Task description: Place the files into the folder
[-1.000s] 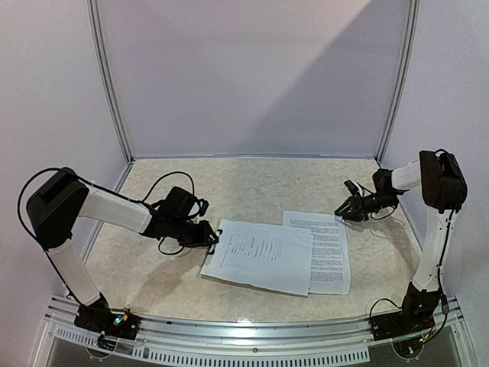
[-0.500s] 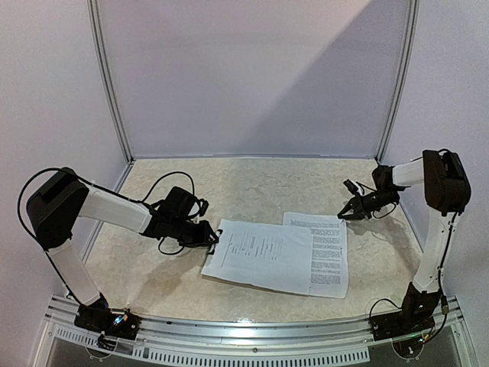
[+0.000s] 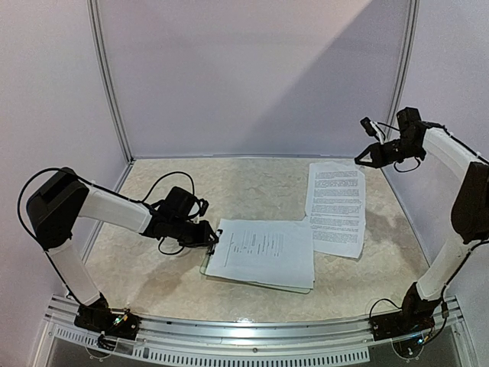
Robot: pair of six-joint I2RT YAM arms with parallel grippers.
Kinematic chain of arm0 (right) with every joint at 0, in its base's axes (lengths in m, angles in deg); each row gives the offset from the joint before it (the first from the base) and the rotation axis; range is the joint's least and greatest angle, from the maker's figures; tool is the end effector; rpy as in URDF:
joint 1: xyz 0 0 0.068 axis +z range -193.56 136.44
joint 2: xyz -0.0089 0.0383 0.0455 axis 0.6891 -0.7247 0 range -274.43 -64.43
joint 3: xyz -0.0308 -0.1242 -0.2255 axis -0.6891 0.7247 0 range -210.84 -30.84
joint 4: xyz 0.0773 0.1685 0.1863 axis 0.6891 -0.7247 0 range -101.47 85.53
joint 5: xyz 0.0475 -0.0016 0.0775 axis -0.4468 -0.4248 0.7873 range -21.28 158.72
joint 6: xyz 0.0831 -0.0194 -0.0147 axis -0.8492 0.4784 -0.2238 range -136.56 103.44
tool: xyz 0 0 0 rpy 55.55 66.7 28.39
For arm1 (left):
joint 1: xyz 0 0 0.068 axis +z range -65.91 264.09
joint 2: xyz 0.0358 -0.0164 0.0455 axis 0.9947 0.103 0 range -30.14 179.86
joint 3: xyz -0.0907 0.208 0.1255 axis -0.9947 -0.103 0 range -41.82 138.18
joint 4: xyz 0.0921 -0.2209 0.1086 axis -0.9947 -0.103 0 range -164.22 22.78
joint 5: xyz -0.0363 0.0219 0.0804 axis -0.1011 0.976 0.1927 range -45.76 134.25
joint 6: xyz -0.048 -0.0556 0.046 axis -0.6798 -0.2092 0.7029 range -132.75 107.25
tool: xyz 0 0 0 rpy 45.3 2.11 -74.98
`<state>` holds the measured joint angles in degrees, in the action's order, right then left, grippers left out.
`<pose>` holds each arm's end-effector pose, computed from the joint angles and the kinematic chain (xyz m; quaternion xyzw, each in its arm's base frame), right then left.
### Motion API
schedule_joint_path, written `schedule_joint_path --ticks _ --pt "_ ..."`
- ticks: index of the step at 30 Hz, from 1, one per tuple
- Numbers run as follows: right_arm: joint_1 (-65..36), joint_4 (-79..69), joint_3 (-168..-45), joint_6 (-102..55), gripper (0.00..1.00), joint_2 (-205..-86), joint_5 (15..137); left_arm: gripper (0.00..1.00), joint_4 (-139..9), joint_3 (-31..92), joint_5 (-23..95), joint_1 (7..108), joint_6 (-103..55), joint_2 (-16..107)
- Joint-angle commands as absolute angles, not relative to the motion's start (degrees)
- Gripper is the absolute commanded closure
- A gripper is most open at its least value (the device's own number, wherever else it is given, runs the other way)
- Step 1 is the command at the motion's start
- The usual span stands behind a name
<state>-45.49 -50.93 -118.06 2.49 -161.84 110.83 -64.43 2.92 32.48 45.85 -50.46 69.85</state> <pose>0.3788 0.0387 0.2676 -0.2351 0.8687 0.2896 0.3260 0.2604 -0.2250 0.0733 0.0374 0.9417 -0.2734 0.1925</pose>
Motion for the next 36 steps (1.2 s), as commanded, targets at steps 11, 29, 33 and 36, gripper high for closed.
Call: schedule_joint_path --ticks 11,29,33,36 --pt "-41.0 -73.4 -123.9 16.3 1.0 -144.0 116.5 1.0 -72.0 2.0 33.7 45.2 -50.4 71.4" --pt "-28.7 -86.2 -124.7 22.5 1.0 -143.1 129.7 1.0 -70.9 1.1 34.5 45.1 -50.9 71.8" --pt "-26.8 -86.2 -122.2 22.1 1.0 -141.0 131.7 1.0 -71.0 1.6 34.7 45.1 -51.1 72.9" --pt "-26.7 -86.1 -120.6 21.5 1.0 -138.5 134.2 1.0 -71.2 1.6 34.9 45.1 -51.1 73.5"
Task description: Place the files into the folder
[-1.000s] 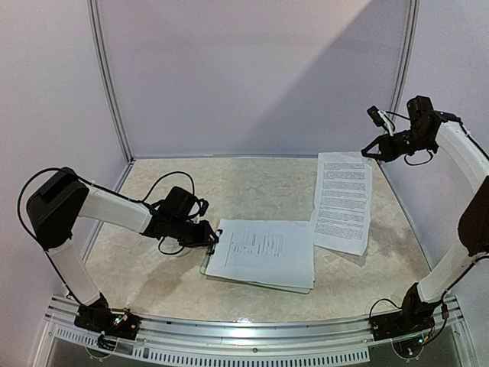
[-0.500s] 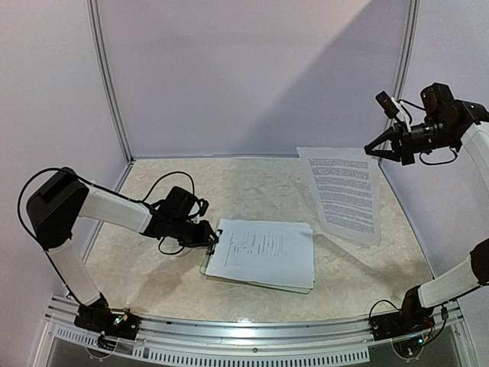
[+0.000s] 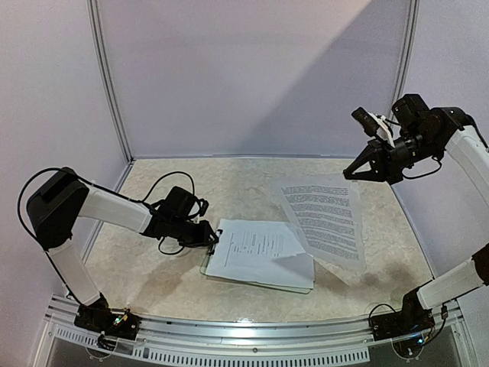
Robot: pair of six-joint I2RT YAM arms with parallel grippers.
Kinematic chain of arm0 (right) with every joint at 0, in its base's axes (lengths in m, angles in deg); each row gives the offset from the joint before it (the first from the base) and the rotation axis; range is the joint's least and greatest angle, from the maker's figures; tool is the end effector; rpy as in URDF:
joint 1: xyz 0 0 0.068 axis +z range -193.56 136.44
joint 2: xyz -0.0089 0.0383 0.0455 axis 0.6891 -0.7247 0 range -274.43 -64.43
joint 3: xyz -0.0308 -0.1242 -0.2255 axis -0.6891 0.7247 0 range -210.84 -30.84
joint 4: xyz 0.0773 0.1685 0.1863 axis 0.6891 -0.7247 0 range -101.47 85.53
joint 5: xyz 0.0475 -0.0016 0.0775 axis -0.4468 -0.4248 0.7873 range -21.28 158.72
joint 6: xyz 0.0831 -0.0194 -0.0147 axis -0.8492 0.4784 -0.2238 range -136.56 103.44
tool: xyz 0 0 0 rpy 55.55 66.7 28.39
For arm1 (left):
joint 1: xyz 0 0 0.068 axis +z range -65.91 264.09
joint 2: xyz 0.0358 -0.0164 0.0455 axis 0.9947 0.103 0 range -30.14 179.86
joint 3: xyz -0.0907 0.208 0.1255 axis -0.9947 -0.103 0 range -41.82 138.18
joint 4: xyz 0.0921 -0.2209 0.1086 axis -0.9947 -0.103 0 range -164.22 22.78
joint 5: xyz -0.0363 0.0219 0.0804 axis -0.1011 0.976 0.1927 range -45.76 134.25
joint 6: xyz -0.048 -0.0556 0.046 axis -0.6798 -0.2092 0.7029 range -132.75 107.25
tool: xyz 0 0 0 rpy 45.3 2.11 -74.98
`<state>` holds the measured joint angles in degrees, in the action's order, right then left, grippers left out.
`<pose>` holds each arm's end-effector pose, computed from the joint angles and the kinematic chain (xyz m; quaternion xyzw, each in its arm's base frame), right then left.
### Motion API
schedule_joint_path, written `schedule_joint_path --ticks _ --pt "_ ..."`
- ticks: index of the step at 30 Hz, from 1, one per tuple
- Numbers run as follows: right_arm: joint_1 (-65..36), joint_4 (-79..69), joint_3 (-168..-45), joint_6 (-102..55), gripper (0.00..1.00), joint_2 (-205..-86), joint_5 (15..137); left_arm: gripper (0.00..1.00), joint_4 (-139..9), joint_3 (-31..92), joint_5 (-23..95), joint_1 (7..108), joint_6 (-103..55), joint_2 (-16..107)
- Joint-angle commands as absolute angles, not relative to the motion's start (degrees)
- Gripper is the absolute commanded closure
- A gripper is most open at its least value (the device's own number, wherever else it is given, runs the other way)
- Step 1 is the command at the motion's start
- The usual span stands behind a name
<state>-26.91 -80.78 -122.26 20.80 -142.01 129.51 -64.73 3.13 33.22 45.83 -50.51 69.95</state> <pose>0.2133 0.1336 0.3761 -0.4877 0.6918 0.4465 0.2903 0.2613 -0.2246 0.0731 0.0349 0.9429 -0.2679 0.1950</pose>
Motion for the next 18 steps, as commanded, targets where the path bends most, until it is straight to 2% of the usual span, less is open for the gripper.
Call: schedule_joint_path --ticks 1,10,15,18 --pt "-26.4 -86.2 -120.0 21.3 1.0 -138.0 134.8 1.0 -71.4 1.6 35.1 45.1 -51.0 73.6" --pt "-21.8 -86.2 -120.4 13.9 1.0 -137.2 137.5 1.0 -72.7 2.8 36.2 45.0 -51.3 74.1" --pt "-15.1 -86.2 -115.8 16.7 1.0 -140.3 127.3 1.0 -73.0 3.3 36.2 45.0 -51.5 74.1" --pt "-14.0 -86.2 -120.0 19.9 1.0 -145.6 119.1 1.0 -73.3 3.8 36.2 45.0 -51.3 74.0"
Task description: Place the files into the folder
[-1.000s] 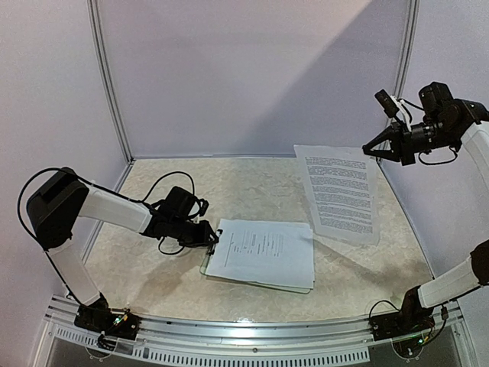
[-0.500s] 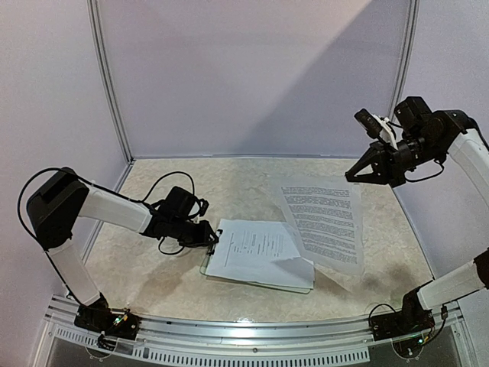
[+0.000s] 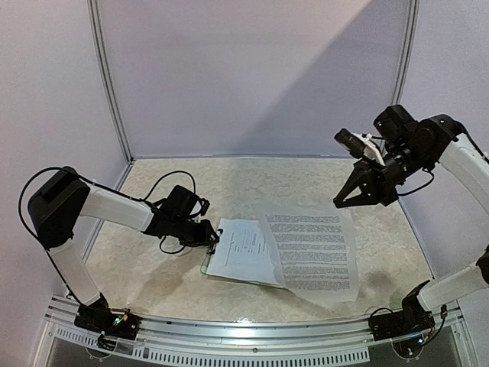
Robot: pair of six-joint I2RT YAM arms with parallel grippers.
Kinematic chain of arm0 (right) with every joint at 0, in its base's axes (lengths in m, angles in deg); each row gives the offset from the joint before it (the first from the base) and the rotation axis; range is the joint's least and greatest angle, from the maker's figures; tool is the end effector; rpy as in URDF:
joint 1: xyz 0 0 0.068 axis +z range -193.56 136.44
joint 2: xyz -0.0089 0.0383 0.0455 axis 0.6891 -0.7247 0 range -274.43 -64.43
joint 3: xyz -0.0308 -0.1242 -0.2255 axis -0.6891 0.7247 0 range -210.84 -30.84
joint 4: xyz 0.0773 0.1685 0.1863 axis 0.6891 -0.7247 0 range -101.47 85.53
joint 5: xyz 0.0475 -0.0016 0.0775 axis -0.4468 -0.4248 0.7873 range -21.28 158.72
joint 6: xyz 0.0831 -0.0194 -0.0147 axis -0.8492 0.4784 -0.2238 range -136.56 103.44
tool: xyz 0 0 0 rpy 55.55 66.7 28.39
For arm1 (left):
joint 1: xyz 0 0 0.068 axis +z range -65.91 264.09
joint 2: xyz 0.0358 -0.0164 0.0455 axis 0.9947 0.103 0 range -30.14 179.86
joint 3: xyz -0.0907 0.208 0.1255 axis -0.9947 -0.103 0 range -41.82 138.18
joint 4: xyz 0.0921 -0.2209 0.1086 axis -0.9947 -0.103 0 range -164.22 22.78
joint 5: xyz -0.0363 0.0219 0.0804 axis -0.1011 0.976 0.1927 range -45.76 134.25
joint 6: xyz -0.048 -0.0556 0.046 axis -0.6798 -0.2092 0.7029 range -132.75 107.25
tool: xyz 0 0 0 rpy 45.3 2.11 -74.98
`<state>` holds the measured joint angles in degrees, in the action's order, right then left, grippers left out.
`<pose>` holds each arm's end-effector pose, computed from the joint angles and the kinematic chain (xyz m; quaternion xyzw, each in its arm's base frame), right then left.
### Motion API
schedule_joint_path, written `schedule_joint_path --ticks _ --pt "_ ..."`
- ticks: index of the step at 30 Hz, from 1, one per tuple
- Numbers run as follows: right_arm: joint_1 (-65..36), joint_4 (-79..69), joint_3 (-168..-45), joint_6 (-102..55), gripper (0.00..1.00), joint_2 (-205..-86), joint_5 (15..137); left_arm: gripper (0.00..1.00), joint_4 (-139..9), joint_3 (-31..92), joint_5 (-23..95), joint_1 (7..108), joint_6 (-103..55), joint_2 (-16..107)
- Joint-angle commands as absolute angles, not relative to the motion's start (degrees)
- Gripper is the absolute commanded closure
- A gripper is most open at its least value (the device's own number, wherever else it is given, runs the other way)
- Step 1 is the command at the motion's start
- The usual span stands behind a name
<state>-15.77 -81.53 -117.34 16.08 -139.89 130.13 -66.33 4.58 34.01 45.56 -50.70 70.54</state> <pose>0.1744 0.1680 0.3605 -0.5150 0.6734 0.4914 0.1996 0.2637 -0.2273 0.0742 0.0328 0.9455 -0.2601 0.1932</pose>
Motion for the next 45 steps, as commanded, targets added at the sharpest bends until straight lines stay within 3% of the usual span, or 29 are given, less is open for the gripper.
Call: schedule_joint_path --ticks 1,8,20,30,45 --pt "-14.0 -86.2 -122.6 21.2 1.0 -148.3 115.9 1.0 -73.4 3.9 36.2 45.0 -51.2 73.9" --pt "-13.9 -81.2 -135.7 21.2 1.0 -167.6 104.2 1.0 -72.4 3.4 35.4 44.7 -51.3 73.6" --pt "-4.6 -62.7 -140.9 18.2 1.0 -185.7 91.9 1.0 -71.4 1.9 34.6 44.6 -51.2 73.3" --pt "4.3 -57.0 -145.3 19.0 1.0 -193.5 87.8 1.0 -71.2 1.6 34.3 44.5 -51.2 72.6" --pt "4.8 -42.8 -145.3 8.0 0.99 -197.6 84.3 1.0 -69.9 -0.3 34.1 44.4 -51.9 70.7"
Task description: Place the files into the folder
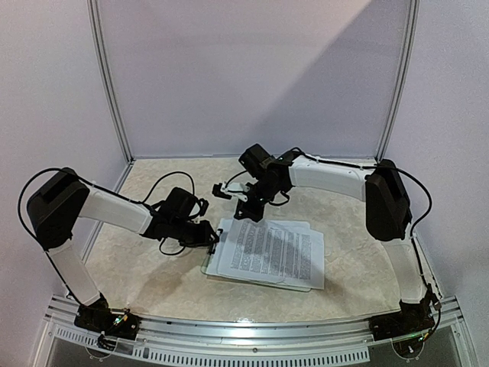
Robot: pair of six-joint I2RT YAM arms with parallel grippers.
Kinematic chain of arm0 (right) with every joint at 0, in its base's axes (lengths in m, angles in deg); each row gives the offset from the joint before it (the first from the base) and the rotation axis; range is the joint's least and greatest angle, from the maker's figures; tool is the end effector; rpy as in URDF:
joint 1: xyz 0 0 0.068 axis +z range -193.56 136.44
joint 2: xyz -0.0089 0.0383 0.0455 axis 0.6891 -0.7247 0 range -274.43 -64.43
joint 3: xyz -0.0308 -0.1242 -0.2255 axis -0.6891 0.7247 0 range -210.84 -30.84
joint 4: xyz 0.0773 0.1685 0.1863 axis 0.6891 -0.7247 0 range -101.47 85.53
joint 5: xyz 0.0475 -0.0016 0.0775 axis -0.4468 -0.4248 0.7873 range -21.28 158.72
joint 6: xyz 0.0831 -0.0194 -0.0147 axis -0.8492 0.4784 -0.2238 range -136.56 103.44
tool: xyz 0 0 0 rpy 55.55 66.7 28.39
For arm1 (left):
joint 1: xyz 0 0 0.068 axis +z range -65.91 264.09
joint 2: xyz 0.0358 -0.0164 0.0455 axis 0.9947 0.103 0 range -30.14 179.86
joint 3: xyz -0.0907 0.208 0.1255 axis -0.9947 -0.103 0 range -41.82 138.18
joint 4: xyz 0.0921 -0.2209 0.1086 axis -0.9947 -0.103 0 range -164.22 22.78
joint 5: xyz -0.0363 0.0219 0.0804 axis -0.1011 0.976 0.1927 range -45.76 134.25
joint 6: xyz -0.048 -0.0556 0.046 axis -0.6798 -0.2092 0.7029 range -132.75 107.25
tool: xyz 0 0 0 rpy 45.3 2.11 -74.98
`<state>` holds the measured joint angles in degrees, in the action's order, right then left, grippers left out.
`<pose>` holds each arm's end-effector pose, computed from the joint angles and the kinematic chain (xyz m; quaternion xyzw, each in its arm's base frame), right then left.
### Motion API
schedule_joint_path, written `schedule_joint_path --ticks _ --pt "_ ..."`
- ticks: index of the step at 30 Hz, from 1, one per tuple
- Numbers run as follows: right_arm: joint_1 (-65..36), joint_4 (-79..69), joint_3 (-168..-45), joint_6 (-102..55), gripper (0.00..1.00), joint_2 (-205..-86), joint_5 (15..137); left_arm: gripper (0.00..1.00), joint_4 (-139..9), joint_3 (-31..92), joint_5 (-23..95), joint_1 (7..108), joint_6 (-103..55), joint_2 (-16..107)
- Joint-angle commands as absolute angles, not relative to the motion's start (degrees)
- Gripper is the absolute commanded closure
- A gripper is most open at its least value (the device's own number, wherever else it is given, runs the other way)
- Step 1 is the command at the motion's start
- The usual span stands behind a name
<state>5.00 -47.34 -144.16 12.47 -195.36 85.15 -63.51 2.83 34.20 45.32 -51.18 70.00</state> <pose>0.3209 0.3963 0.1567 -0.6280 0.7231 0.1789 0.2251 0.2610 -0.2266 0.0731 0.0315 0.9412 -0.2680 0.2032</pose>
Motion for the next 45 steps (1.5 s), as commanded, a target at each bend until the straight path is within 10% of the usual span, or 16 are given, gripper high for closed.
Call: schedule_joint_path --ticks 1,6,12,24,45 --pt "4.8 -42.3 -145.3 7.6 0.95 -197.7 84.4 1.0 -69.8 -0.4 33.8 44.4 -52.1 70.7" --pt "4.7 -42.8 -146.1 5.7 0.58 -197.3 82.3 1.0 -68.8 -1.1 32.9 44.4 -52.8 70.0" --pt "3.4 -45.3 -142.5 4.5 0.41 -190.5 83.7 1.0 -68.2 -1.7 32.4 44.4 -53.1 69.3" --pt "4.2 -35.0 -102.5 22.4 0.35 -167.0 88.5 1.0 -64.3 -2.0 30.8 44.4 -54.0 71.4" --pt "8.3 -28.1 -116.8 17.5 0.34 -185.7 91.7 1.0 -61.9 -2.6 31.7 43.5 -55.9 72.0"
